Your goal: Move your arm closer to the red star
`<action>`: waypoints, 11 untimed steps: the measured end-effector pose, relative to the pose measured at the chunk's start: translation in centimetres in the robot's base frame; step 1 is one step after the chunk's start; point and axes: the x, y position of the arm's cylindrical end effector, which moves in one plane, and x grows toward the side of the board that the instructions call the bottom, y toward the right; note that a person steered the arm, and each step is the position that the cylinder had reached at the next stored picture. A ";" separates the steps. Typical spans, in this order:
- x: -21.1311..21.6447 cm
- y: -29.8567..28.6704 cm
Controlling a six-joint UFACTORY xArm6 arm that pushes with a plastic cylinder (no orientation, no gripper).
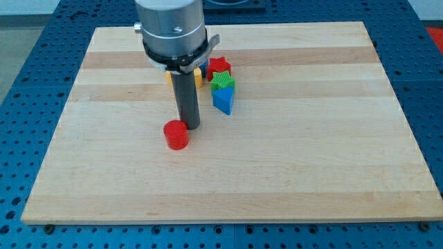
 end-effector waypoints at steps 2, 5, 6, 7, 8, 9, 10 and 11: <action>1.1 1.7; -10.4 16.0; -15.8 15.8; -19.3 14.7; -19.0 12.4; -15.9 10.2; -12.5 7.7; -12.0 6.5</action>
